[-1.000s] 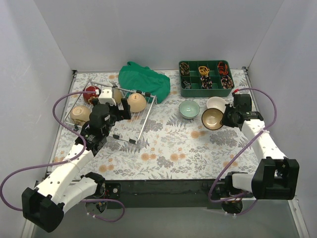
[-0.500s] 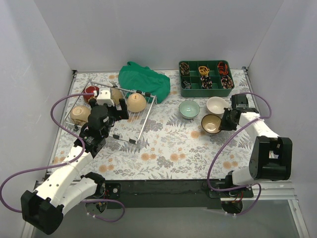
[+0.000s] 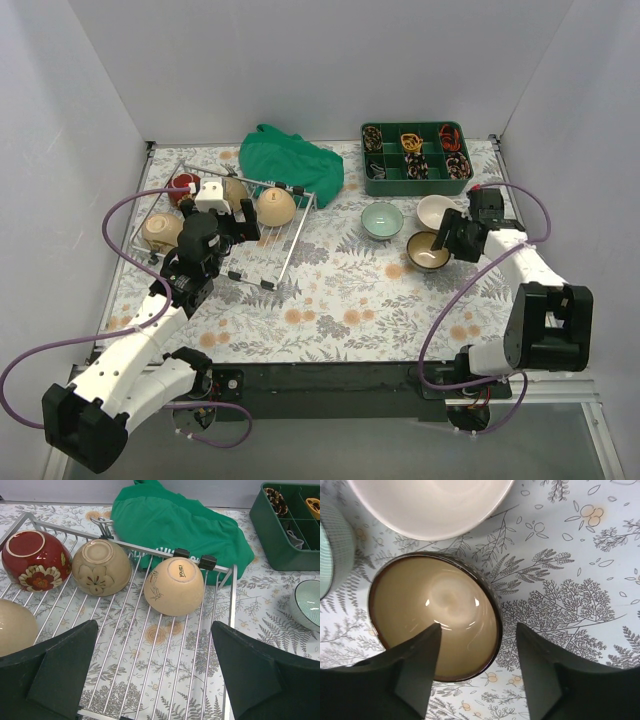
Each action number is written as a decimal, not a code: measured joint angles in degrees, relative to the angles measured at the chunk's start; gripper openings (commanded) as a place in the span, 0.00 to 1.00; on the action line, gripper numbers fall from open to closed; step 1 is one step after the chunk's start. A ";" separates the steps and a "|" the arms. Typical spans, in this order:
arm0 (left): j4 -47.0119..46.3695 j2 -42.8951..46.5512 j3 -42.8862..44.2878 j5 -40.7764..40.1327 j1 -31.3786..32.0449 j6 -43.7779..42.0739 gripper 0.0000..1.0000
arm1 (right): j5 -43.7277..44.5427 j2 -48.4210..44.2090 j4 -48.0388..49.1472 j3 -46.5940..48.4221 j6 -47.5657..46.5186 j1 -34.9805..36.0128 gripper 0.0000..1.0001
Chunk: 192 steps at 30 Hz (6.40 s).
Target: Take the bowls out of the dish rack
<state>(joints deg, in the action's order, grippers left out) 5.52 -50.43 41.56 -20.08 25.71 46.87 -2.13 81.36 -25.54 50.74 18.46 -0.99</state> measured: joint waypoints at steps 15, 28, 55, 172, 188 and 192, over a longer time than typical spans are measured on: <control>0.15 -6.69 0.02 1.53 -0.42 7.26 0.98 | 0.98 -26.18 4.42 -3.28 0.90 3.26 0.97; 1.20 -20.35 3.56 10.91 -5.84 29.29 0.98 | -7.74 -29.90 11.30 -14.62 0.52 8.46 0.98; -13.57 -38.82 3.80 7.34 -6.91 63.56 0.98 | -11.28 -39.06 15.06 -17.79 -3.32 15.28 0.98; -33.51 -44.48 -1.99 -6.38 -1.11 68.76 0.72 | -11.80 -39.28 15.34 -20.63 -5.18 16.02 0.96; -34.16 -42.12 -4.44 -7.93 -1.64 68.94 0.86 | -12.63 -39.28 15.43 -20.65 -5.20 16.09 0.96; -32.28 -41.35 -4.42 -7.72 -3.39 68.63 0.88 | -12.68 -39.28 15.43 -20.63 -5.20 16.09 0.96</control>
<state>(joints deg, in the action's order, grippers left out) -26.76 -91.79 37.15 -27.79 22.33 115.50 -14.81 42.09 -10.11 30.11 13.26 15.09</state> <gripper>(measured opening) 0.863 0.959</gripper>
